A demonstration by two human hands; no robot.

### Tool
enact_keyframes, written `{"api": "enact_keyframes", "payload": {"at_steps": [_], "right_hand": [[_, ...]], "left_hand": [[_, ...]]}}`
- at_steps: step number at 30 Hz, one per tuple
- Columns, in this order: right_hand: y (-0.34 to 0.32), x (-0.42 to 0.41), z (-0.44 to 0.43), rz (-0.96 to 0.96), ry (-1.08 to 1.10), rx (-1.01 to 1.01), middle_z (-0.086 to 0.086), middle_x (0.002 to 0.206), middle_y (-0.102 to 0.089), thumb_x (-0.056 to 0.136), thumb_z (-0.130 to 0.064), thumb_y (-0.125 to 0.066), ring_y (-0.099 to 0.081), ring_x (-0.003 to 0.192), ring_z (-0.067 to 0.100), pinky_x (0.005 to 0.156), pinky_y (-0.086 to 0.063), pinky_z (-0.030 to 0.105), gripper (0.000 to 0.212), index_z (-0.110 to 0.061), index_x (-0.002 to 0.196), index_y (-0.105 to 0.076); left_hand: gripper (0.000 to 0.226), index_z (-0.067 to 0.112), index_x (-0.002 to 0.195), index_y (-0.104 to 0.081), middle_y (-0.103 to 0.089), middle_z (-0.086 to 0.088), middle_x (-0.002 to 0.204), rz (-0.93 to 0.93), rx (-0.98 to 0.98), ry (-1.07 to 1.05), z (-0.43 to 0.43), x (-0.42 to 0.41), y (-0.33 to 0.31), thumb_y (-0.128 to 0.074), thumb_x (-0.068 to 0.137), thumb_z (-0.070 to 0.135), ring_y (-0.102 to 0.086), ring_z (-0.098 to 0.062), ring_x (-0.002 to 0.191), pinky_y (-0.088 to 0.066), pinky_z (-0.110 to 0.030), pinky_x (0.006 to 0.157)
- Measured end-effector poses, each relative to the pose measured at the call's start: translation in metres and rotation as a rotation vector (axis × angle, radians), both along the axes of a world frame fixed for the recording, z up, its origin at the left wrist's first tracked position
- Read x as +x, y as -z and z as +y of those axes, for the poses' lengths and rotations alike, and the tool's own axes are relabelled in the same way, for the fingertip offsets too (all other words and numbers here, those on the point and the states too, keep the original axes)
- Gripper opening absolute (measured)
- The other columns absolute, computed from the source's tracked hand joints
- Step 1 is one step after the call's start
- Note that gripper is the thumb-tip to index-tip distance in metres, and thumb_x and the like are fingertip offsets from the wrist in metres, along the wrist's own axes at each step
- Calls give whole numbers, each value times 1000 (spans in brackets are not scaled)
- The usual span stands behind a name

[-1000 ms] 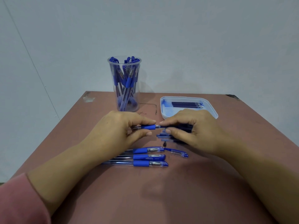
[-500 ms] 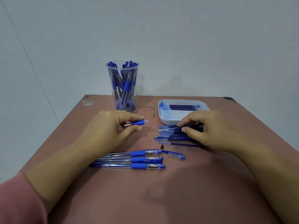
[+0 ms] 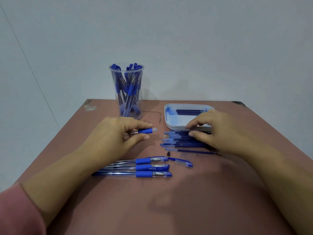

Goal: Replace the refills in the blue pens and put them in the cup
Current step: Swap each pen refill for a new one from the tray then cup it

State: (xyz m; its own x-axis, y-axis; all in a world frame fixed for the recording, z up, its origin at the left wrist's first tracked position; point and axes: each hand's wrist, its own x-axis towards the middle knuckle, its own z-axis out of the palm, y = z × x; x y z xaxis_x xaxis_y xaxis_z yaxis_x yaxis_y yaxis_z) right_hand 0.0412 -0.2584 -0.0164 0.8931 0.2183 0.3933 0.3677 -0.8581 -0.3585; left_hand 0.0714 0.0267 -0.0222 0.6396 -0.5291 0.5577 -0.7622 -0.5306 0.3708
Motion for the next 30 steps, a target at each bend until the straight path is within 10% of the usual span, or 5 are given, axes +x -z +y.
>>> {"api": "enact_keyframes", "payload": {"at_steps": [6, 14, 30], "right_hand": [[-26, 31, -10, 118, 74, -51, -21, 95, -58, 89, -31, -65, -52, 90, -1, 71, -34, 11, 16, -37, 104, -68], [-12, 83, -19, 295, 146, -145, -9, 116, -65, 88, -24, -66, -59, 104, 11, 98, -45, 30, 27, -33, 114, -67], [-9, 91, -23, 299, 94, -147, -11, 90, -62, 90, -22, -63, -58, 84, 8, 68, -41, 21, 15, -34, 83, -57]], "left_hand": [[35, 31, 108, -74, -47, 47, 82, -9, 0, 8, 0, -1, 0, -62, 79, 47, -50, 26, 76, -35, 4, 69], [33, 34, 110, -73, -48, 47, 82, -18, 27, 10, 3, 4, 1, -64, 81, 47, -53, 22, 75, -37, 2, 70], [34, 35, 111, -72, -50, 46, 87, -16, 29, 29, 2, 4, 1, -62, 81, 48, -51, 26, 78, -37, 3, 71]]}}
